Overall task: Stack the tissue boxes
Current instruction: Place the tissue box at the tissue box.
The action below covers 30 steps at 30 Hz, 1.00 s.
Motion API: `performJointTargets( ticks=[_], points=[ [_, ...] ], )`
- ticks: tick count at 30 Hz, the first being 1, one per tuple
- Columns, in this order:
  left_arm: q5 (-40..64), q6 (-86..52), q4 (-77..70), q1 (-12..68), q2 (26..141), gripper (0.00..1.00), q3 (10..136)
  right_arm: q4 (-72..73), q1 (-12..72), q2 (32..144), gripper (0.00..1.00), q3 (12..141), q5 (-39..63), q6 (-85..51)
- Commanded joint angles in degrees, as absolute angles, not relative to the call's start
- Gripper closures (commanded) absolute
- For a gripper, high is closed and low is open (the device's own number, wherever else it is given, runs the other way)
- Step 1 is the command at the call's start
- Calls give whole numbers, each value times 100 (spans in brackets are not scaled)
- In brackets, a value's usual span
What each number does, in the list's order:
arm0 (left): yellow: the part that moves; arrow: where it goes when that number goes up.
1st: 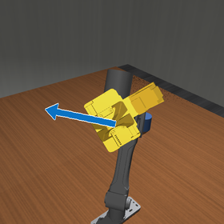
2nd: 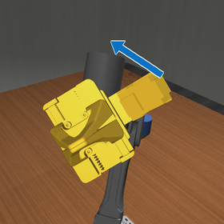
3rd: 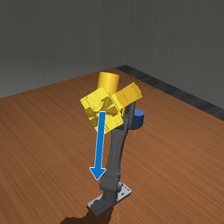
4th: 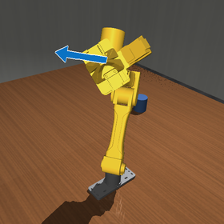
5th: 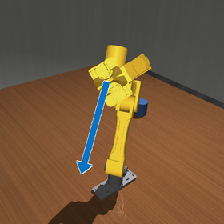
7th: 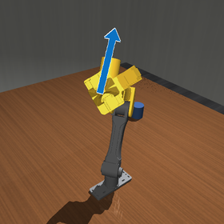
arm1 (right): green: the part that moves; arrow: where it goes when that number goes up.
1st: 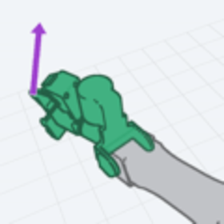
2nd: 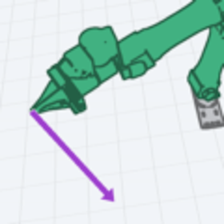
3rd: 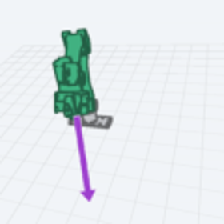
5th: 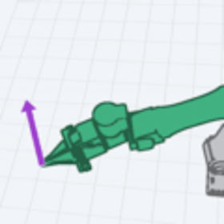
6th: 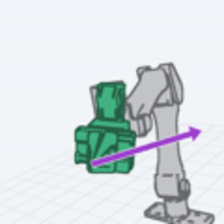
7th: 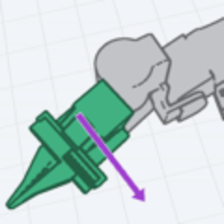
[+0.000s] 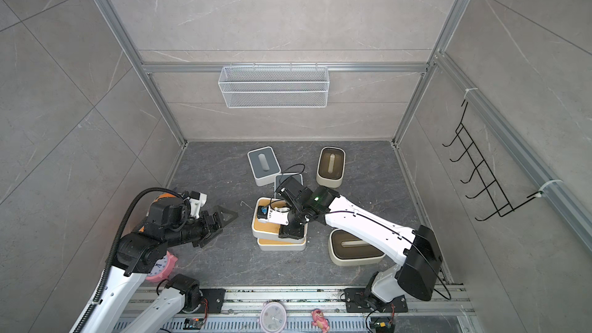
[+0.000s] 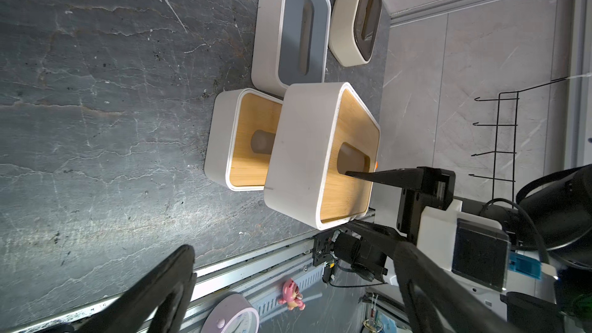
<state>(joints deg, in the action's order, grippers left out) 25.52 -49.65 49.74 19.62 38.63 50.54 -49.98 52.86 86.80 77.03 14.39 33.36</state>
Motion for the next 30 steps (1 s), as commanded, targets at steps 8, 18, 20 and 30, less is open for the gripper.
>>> performJointTargets(
  ticks=[8, 18, 20, 30],
  points=[
    [2462, -4585, 5257, 1947, 3942, 0, 5186, -5272, 5335, 9122, 53, 8122, 1189, 3911],
    [2532, -4653, 4931, 1938, 3810, 0, 4847, -5199, 5335, 9173, 54, 7906, 1190, 3795],
    [2533, -4620, 4944, 1943, 3830, 0, 4860, -5155, 5335, 9185, 54, 7884, 1228, 3797],
    [2480, -4612, 4880, 1943, 3797, 0, 4740, -5002, 5337, 9319, 55, 7778, 1225, 3783]
  ],
)
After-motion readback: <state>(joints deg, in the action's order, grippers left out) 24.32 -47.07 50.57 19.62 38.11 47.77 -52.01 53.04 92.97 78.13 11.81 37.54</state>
